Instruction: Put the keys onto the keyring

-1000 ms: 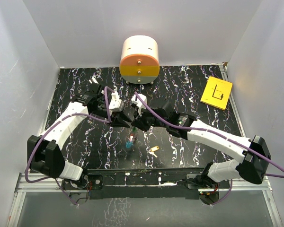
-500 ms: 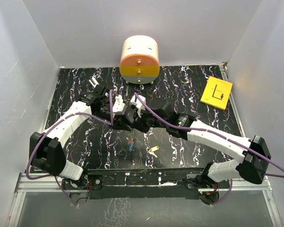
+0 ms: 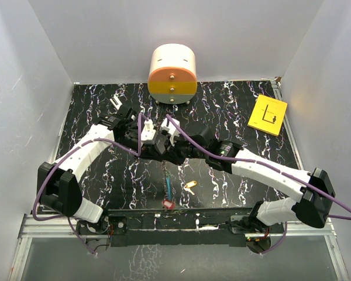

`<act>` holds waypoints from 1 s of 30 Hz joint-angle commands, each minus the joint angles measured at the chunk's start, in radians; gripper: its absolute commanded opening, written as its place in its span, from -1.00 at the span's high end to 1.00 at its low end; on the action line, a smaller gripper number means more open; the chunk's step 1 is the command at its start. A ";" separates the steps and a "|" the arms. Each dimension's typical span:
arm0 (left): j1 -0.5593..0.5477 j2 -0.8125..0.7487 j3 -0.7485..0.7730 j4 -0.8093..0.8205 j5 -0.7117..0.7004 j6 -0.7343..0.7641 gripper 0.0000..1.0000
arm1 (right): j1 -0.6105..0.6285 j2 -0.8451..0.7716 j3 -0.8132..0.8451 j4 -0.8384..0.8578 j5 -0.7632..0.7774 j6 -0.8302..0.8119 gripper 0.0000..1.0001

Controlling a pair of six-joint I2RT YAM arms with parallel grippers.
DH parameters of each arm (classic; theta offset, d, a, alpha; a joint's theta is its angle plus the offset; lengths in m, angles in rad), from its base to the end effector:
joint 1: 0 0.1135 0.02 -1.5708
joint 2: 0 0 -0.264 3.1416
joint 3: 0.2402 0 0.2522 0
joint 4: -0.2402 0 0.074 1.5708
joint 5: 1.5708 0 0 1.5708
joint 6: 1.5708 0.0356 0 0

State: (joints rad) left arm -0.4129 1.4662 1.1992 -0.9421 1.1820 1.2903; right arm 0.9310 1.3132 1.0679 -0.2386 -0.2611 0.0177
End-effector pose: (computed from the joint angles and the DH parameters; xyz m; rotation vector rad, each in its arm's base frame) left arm 0.2391 -0.1407 0.2875 1.7477 1.1883 -1.1114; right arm 0.1723 0.2469 0.3171 -1.0968 1.8474 0.8411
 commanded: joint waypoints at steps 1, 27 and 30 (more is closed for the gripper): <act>-0.019 -0.006 0.032 -0.030 0.067 -0.002 1.00 | 0.000 -0.057 0.047 0.125 0.008 -0.002 0.84; -0.024 -0.071 0.194 0.022 -0.088 -0.149 1.00 | 0.002 -0.327 -0.158 0.104 0.363 0.194 -0.35; -0.024 -0.074 0.193 0.007 -0.077 -0.150 1.00 | 0.003 -0.360 -0.183 0.055 0.442 0.254 -0.27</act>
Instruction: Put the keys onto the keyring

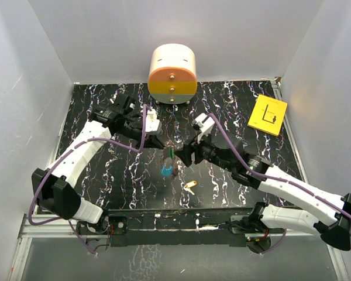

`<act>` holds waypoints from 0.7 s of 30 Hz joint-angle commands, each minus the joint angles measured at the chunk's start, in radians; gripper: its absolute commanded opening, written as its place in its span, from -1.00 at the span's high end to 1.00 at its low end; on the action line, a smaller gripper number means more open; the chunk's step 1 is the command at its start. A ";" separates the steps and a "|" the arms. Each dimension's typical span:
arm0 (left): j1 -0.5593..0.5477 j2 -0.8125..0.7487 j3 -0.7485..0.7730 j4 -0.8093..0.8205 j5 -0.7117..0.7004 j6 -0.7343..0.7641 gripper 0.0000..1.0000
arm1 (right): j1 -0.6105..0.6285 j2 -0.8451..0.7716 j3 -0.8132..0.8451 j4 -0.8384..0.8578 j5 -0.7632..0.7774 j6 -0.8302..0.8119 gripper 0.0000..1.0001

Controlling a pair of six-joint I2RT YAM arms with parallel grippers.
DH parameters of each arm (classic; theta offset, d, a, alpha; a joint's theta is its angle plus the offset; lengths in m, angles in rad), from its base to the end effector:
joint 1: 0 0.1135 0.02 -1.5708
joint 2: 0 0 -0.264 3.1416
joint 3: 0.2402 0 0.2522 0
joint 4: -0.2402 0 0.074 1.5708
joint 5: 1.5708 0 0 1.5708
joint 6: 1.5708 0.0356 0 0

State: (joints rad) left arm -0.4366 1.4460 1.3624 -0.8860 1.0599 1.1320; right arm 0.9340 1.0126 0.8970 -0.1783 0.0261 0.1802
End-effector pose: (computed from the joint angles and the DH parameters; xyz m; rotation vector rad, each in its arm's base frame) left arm 0.2478 -0.1499 0.3394 1.7368 1.2058 -0.9261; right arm 0.1407 0.1886 0.3370 -0.6938 1.8036 0.7368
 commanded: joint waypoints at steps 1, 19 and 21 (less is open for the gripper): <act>0.001 -0.056 0.025 -0.045 0.049 -0.004 1.00 | 0.000 -0.063 -0.014 -0.033 0.182 0.113 -0.25; 0.032 -0.123 -0.178 0.174 0.033 -0.243 1.00 | 0.000 0.010 -0.104 -0.351 0.225 0.488 0.01; 0.035 -0.125 -0.205 0.186 0.020 -0.240 1.00 | -0.001 -0.013 -0.134 -0.331 0.215 0.496 0.04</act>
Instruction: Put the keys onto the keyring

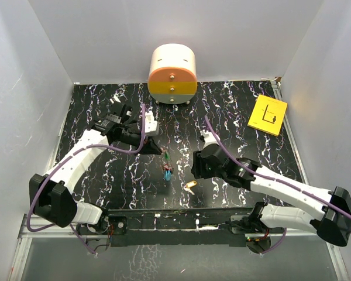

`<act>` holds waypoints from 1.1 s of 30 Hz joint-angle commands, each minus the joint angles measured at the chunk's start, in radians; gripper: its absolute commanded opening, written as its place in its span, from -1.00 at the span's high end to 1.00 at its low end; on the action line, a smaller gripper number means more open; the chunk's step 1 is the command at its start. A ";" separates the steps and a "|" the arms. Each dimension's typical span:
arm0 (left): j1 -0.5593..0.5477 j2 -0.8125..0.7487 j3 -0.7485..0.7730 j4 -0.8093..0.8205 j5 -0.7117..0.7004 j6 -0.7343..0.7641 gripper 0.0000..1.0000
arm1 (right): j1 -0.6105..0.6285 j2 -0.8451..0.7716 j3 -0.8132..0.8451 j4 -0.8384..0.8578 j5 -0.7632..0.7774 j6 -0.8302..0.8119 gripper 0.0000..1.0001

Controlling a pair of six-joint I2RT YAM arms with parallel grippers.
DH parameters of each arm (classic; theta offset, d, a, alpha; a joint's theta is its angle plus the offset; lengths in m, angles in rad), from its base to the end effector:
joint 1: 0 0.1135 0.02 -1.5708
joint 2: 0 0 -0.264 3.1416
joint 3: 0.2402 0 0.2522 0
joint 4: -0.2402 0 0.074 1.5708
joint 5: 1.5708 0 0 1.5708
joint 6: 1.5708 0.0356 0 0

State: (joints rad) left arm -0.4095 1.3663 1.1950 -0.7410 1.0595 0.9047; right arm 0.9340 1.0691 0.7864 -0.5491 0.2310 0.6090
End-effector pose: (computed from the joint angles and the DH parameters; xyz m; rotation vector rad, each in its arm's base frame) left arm 0.2389 -0.1375 0.3171 1.5982 1.3911 -1.0056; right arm 0.1363 0.1706 0.2539 -0.2842 2.4060 0.4522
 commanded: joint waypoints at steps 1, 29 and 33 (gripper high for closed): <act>0.010 -0.045 -0.047 0.044 0.020 -0.012 1.00 | 0.000 -0.077 -0.036 0.048 0.005 0.074 0.05; 0.036 -0.032 -0.078 0.055 0.057 -0.012 1.00 | 0.028 0.203 -0.146 0.391 -0.178 -0.150 0.18; 0.039 -0.029 -0.082 0.054 0.063 -0.010 1.00 | 0.028 0.248 -0.138 0.400 -0.161 -0.167 0.20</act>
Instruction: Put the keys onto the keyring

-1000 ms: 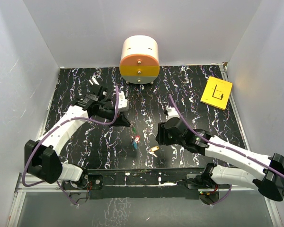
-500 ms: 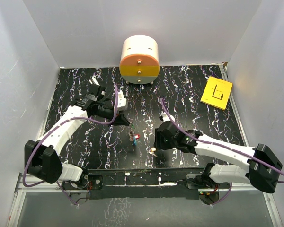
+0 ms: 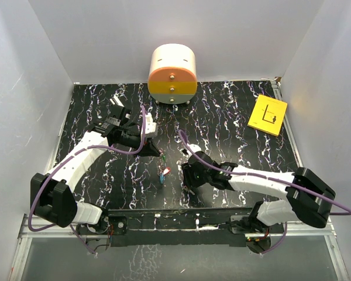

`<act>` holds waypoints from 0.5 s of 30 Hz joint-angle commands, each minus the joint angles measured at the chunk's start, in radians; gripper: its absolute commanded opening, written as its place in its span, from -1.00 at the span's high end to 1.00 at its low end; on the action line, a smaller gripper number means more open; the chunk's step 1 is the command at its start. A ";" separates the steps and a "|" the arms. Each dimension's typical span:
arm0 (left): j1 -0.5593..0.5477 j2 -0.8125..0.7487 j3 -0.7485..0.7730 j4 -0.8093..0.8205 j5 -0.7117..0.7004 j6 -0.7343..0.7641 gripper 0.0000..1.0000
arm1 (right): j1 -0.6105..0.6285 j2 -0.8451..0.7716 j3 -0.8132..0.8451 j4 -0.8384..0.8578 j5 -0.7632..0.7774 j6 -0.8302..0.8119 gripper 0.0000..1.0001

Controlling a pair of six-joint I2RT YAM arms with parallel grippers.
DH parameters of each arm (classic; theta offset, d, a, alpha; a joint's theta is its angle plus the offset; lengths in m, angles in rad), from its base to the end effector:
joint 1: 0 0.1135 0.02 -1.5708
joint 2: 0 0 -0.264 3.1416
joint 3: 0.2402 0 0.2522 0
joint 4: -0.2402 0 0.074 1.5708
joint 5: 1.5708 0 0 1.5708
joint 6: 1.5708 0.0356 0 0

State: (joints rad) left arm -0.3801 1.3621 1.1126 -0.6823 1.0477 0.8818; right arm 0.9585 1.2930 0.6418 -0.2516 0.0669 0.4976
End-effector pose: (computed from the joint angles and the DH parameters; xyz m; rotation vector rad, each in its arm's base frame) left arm 0.2414 -0.1296 0.2958 1.5613 1.4574 -1.0017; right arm 0.1437 0.2005 0.1806 -0.5537 2.4896 0.5251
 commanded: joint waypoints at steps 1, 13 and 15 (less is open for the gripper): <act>0.010 -0.025 0.000 -0.006 0.076 0.014 1.00 | 0.005 0.038 0.010 0.104 0.003 -0.061 0.21; 0.015 -0.023 -0.010 -0.002 0.079 0.018 1.00 | 0.005 0.082 0.007 0.131 -0.010 -0.077 0.35; 0.015 -0.022 -0.009 -0.001 0.080 0.017 1.00 | 0.004 0.089 0.008 0.138 -0.020 -0.077 0.34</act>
State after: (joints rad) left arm -0.3698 1.3621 1.1103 -0.6819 1.0584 0.8829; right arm 0.9585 1.3754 0.6418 -0.1970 0.0612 0.4370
